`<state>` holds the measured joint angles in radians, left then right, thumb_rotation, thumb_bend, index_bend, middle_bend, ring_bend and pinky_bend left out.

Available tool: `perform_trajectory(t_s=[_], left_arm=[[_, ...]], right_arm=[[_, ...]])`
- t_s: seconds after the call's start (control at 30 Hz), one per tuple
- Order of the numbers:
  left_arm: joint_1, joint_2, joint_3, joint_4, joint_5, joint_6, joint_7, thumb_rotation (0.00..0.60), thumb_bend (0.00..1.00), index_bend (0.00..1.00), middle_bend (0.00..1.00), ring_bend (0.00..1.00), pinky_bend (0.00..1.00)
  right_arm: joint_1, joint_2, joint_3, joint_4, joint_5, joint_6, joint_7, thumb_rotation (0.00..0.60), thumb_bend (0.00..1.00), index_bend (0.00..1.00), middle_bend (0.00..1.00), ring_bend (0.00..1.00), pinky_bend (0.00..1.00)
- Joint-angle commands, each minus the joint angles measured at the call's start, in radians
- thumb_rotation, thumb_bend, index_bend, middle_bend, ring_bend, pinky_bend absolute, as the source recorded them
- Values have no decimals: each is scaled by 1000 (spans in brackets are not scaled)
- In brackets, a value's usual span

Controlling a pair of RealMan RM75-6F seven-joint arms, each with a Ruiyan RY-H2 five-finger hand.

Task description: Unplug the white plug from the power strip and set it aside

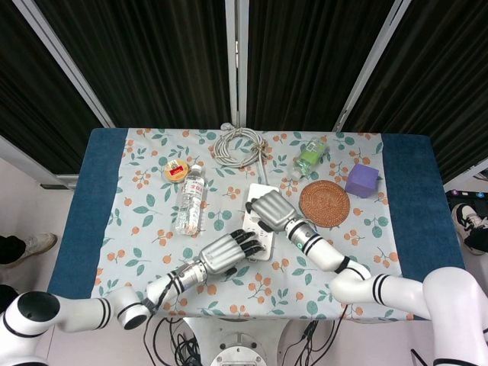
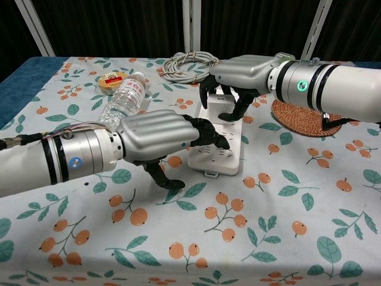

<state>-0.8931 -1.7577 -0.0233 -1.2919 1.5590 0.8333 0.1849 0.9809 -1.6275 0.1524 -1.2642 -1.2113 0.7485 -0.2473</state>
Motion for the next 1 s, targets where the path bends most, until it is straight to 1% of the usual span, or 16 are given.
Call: perform_trajectory(t_s=[0.03,0.17,0.37,0.63,1.0], left_arm=[[-2,-2,-1,3,-4,-2,-2,600,254,135,171,73,181],[-3,0,-1,4,-10,-5,-8,600,254,135,170,73,181],[-6,6,-6,4,-19,-6,-22,600,254,136,171,73,181],[-14,6,-6,1,-32,-23,-29,600,253,135,170,73,183],[-20,4,-5,0,-41,-31,-30,600,253,136,171,72,184]], right_arm=[[4,-2,4,-3,3,-2,-6,600,627,955,686,639,787],[2,0,6,-9,4,2,-7,600,628,959,689,639,788],[-16,14,-7,-16,3,10,-10,600,628,972,698,646,795],[-40,26,-12,-19,-9,29,17,600,628,980,706,652,801],[0,6,21,-7,6,-2,-10,600,628,984,709,655,804]])
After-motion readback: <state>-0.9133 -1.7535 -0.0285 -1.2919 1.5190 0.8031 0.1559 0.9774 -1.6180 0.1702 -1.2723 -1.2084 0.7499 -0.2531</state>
